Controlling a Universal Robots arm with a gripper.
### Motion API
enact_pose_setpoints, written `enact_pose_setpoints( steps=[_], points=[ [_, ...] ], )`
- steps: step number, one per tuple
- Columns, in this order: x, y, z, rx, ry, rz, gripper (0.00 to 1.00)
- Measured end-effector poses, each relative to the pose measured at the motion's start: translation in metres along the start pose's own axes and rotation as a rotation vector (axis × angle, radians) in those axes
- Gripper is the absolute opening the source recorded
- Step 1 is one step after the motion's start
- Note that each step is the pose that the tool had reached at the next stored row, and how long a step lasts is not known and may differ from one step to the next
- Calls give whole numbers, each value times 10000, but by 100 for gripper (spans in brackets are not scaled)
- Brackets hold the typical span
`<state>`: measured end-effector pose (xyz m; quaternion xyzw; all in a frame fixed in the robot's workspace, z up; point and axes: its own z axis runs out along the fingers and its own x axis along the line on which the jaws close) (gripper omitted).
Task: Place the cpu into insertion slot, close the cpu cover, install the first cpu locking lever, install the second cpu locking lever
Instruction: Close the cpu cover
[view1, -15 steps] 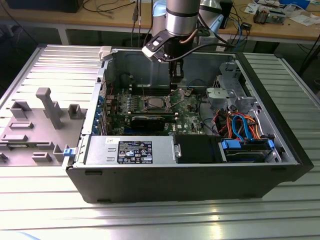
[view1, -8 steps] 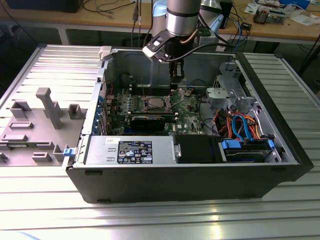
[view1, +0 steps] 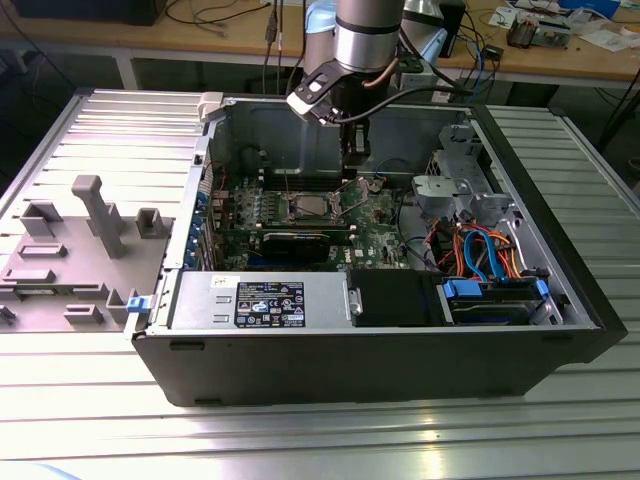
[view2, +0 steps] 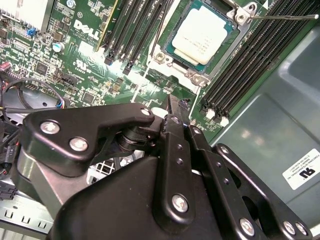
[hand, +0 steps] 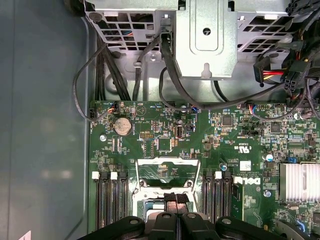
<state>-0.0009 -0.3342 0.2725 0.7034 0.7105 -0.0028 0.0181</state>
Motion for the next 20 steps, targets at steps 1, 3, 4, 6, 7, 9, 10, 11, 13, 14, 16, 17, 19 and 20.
enact_pose_setpoints(
  steps=[1,3,4,6,7,9,10,11,13,14,16,17,19,20],
  points=[
    [0,0,0,0,0,0,11],
    [0,1,0,0,0,0,11],
    [0,1,0,0,0,-1,11],
    [0,6,0,0,1,-3,11],
    [0,10,0,0,0,0,11],
    [0,23,1,0,0,0,11],
    [0,30,1,0,0,0,11],
    [0,41,1,1,0,0,11],
    [-1,73,1,1,-1,-1,11],
    [-1,80,1,1,-1,-1,11],
    [-1,87,2,1,0,0,11],
    [-1,87,2,1,-1,1,11],
    [-1,88,2,0,-1,0,11],
    [-1,89,2,1,0,0,11]
  ],
)
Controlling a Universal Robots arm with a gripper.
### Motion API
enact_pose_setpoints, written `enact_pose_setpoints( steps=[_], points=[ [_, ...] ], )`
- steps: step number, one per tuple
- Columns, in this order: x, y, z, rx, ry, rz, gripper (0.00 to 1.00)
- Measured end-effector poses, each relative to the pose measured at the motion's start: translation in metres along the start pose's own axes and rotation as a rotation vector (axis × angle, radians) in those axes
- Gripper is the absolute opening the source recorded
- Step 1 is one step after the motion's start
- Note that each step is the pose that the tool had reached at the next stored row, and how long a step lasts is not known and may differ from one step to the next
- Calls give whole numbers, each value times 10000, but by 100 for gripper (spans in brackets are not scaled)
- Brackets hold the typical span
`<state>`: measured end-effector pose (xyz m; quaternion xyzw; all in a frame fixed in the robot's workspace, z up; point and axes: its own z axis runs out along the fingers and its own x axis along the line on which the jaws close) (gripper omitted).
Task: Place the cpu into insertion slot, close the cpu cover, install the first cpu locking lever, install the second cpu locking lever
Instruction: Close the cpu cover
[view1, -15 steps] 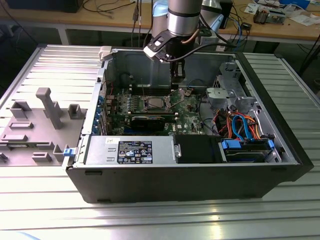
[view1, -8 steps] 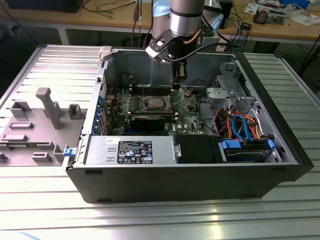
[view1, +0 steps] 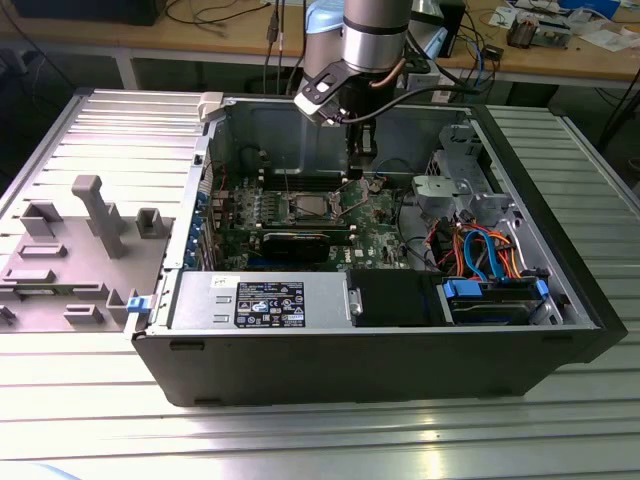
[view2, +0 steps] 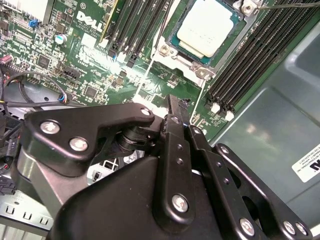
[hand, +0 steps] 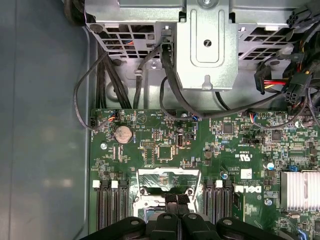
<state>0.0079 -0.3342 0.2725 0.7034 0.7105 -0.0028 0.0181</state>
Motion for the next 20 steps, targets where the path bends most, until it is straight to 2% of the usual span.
enact_pose_setpoints(
  steps=[20],
  points=[
    [-1,65,2,0,0,1,11]
  ],
)
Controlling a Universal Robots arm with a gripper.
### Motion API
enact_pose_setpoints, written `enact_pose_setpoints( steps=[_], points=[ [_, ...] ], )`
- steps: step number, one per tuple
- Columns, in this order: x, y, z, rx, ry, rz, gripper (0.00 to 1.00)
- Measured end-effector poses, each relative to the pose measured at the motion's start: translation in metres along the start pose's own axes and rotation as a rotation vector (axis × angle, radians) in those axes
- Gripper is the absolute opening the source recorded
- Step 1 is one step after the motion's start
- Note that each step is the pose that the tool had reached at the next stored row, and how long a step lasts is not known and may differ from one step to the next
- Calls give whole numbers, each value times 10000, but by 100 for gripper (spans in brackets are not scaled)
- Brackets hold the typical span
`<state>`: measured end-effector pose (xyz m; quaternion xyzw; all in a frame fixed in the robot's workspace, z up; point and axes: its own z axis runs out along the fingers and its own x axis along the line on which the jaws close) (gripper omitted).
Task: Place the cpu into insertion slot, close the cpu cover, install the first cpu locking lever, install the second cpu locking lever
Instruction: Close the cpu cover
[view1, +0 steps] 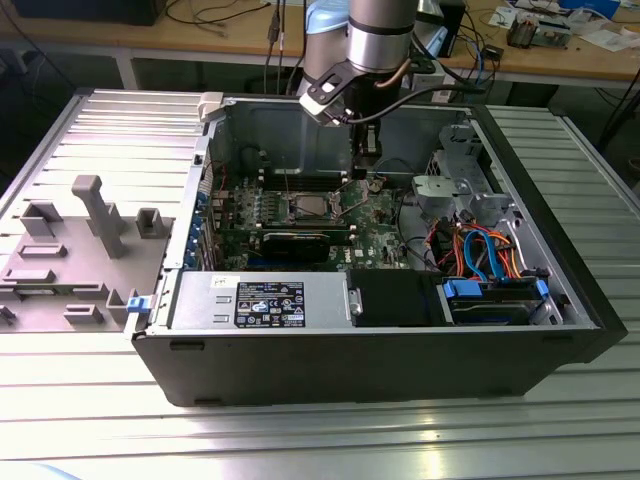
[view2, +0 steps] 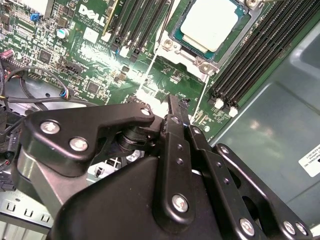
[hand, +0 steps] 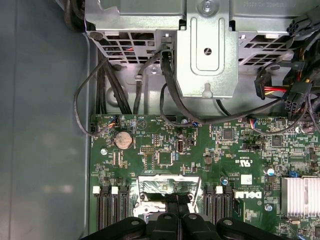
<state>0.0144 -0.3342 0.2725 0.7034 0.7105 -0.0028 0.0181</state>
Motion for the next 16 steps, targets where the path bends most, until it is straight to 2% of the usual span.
enact_pose_setpoints(
  steps=[8,12,15,16],
  points=[
    [0,17,0,0,0,-1,11],
    [0,54,2,0,-1,-1,11],
    [-1,128,9,0,-1,0,11],
    [-1,183,17,1,-1,0,11]
  ],
)
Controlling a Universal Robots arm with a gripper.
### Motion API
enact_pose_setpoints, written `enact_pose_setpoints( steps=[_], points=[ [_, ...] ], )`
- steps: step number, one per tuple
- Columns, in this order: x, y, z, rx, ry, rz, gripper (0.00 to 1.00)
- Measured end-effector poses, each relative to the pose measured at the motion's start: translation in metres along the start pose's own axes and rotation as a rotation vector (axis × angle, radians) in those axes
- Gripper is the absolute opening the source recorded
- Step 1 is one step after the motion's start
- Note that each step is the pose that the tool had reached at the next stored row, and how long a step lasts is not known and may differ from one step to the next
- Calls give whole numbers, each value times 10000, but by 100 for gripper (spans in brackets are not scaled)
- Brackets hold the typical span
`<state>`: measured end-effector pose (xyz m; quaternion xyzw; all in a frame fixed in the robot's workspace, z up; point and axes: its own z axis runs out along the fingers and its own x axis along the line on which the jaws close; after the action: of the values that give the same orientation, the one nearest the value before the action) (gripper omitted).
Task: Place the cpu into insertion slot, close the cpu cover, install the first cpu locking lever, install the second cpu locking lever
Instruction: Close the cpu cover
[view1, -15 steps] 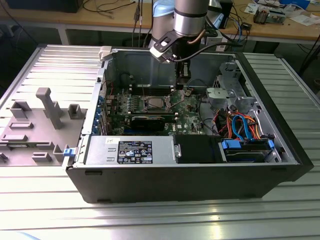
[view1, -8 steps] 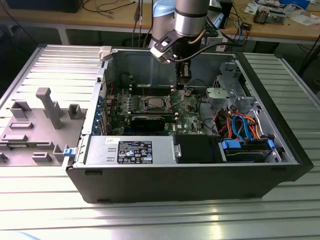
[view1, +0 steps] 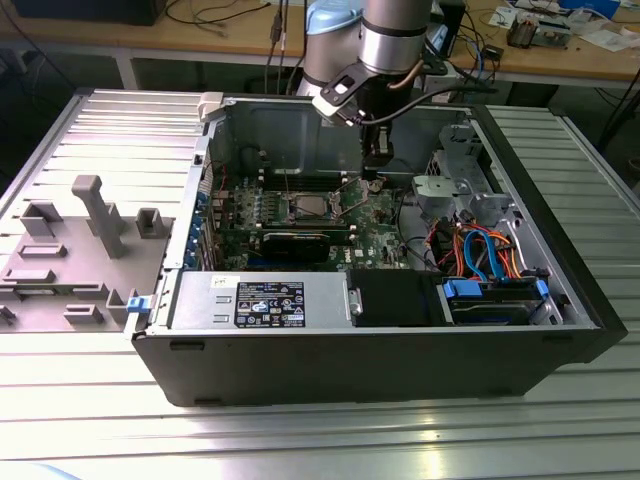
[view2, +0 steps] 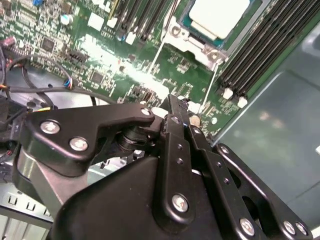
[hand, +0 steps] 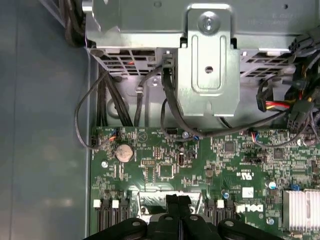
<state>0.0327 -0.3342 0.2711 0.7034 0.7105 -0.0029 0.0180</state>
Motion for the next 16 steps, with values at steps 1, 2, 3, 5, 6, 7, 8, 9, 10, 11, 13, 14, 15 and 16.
enact_pose_setpoints(
  steps=[1,2,3,5,6,7,8,9,10,11,13,14,15,16],
  points=[
    [1,27,8,0,2,0,11],
    [1,55,17,0,1,-1,11],
    [4,64,24,1,0,-2,11],
    [13,91,53,1,0,0,11],
    [17,109,69,2,0,0,11],
    [19,119,81,2,1,-1,11],
    [24,147,109,2,1,-1,11],
    [31,161,120,3,0,-2,11],
    [38,176,136,3,2,-1,11],
    [40,187,154,3,1,-2,11],
    [40,191,178,4,0,-1,11],
    [40,193,194,5,0,-1,11],
    [41,195,212,5,1,-1,11],
    [42,196,241,13,3,0,11]
  ],
)
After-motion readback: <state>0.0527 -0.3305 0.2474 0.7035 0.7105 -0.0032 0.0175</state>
